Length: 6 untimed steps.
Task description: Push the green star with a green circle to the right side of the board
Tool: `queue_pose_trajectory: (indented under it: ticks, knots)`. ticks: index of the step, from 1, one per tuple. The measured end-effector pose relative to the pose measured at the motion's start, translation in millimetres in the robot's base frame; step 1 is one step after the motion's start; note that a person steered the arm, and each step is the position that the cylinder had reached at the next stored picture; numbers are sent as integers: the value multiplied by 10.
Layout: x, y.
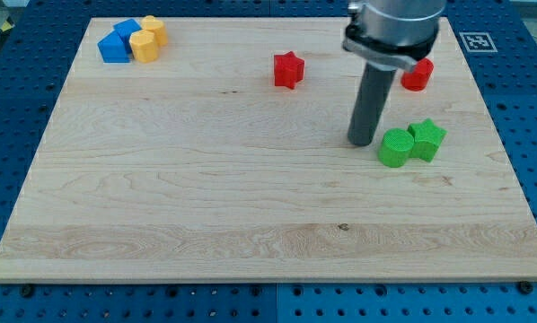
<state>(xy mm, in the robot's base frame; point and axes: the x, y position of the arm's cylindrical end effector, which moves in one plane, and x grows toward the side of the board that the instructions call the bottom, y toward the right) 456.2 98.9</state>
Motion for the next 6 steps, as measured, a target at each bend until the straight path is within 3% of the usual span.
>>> queue_pose_trajectory:
  ticks: [2, 6]
  knots:
    - [227, -14]
    - [-11, 518]
